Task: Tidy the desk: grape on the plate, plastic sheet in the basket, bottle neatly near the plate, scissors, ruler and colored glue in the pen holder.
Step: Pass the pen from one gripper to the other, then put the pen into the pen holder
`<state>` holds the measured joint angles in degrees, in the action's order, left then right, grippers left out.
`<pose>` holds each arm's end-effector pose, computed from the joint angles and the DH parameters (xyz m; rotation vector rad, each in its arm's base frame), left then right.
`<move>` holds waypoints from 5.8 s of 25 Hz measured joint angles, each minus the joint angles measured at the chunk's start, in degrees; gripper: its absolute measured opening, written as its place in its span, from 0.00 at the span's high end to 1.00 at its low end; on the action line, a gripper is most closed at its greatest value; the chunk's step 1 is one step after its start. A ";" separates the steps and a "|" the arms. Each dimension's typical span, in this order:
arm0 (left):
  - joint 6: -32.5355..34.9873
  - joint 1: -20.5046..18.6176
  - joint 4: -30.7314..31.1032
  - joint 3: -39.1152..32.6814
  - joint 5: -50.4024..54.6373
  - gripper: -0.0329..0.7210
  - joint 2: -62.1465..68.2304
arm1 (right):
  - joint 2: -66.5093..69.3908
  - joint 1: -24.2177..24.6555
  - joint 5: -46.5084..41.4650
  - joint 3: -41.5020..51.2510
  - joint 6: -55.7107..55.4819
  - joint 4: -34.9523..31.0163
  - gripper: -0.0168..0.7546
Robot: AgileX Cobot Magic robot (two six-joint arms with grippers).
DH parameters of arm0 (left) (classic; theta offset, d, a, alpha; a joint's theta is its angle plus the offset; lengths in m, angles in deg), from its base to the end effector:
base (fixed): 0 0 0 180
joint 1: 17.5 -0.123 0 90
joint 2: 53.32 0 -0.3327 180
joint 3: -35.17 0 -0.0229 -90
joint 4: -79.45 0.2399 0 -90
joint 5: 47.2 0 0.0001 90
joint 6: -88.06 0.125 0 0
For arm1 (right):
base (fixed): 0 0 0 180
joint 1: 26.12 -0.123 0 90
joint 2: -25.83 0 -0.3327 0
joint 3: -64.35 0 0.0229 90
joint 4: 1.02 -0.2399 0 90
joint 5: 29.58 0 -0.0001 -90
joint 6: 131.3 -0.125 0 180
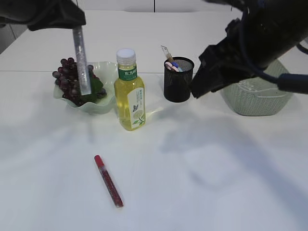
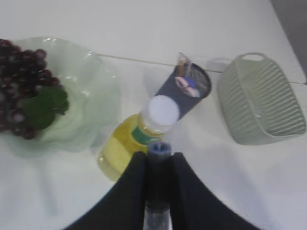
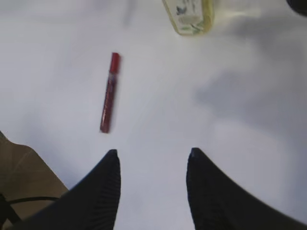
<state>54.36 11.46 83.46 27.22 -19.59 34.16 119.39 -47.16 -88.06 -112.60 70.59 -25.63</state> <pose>0.2917 -0.1568 0.3874 -0.0421 2.1998 -0.5584 0.2783 0.1546 0.3464 -0.7896 2.5365 0.5550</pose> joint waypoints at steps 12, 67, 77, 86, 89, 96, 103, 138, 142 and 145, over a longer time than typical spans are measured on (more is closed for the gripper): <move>0.09 4.90 -8.24 2.58 -9.76 0.86 0.00 | -5.83 0.00 3.82 0.00 15.24 -16.95 0.50; 0.09 11.26 -13.71 2.58 -16.49 0.86 0.74 | -3.38 0.00 11.10 0.08 25.57 -38.86 0.62; 0.09 11.26 -14.06 2.58 -16.62 0.86 0.74 | -3.28 0.00 11.10 0.08 25.57 -38.94 0.80; 0.09 11.26 -14.19 2.58 -16.62 0.86 0.74 | -3.28 0.00 11.10 0.08 26.04 -38.94 0.89; 0.09 11.26 -14.19 2.58 -16.62 0.86 0.74 | -3.28 0.00 11.20 0.08 26.04 -38.94 0.89; 0.09 11.26 -14.19 2.58 -16.62 0.74 0.83 | -3.28 0.00 11.10 0.08 26.04 -39.31 0.89; 0.09 11.26 -14.19 2.58 -16.84 0.35 0.96 | -3.28 0.00 11.10 0.08 26.61 -39.62 0.89; 4.54 1.11 4.09 -7.96 15.55 0.32 -2.51 | 25.97 7.15 43.02 -16.04 51.37 -47.04 0.89; 4.54 1.11 4.23 -8.09 15.87 0.32 -2.51 | 31.13 7.15 44.57 -20.16 52.45 -47.30 0.89; 4.54 1.11 4.27 -8.09 15.96 0.32 -2.51 | 34.99 7.15 45.29 -22.75 52.64 -47.38 0.89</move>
<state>58.90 12.57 87.73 19.12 -3.62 31.65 154.38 -40.01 -42.77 -135.35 123.23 -73.01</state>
